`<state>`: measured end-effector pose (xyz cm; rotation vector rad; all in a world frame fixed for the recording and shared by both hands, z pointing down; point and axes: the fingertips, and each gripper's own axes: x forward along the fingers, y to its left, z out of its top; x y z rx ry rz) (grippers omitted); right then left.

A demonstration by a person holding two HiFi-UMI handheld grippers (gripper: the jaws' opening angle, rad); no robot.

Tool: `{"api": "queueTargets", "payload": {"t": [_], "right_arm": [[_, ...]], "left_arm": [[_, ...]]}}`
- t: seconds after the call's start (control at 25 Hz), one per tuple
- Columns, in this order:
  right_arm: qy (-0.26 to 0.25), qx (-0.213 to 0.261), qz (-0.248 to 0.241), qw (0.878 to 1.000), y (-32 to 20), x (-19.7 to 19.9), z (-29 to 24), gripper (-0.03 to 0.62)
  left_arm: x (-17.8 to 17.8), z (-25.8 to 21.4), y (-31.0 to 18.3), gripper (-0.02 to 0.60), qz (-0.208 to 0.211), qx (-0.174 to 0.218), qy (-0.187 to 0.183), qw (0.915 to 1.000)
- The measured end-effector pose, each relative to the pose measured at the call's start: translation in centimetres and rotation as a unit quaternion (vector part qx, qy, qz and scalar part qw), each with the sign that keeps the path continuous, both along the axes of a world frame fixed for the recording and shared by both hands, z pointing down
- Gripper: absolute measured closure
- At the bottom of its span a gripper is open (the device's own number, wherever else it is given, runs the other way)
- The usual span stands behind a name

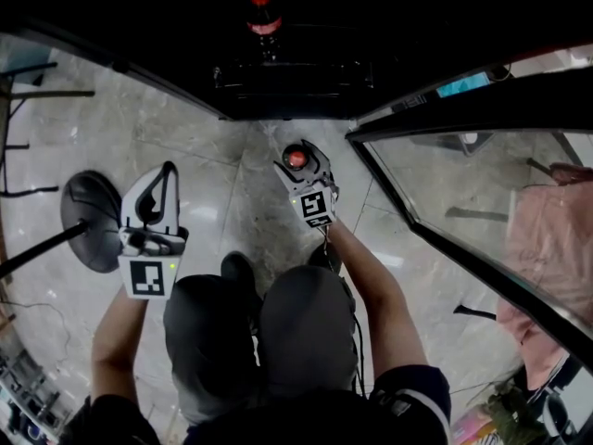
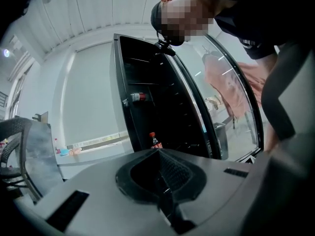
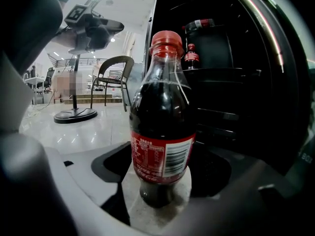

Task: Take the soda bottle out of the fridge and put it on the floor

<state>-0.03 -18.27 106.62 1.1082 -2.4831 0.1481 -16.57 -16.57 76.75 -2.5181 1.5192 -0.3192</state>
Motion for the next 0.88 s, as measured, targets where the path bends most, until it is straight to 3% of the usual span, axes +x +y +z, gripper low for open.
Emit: {"api": "queueTargets", "payload": {"t": [0.28, 0.88], "right_arm": [[-0.006, -0.003, 0.008, 1.000, 0.8, 0.8, -0.4, 0.233], [0.002, 0.026, 0.018, 1.000, 1.6, 3.0, -3.3, 0.237]], "left_arm": [[0.4, 2.3, -0.2, 0.558, 0.013, -0.025, 0.012, 0.9995], [0.6, 2.5, -0.7, 0.558, 0.018, -0.029, 0.012, 0.9994]]}}
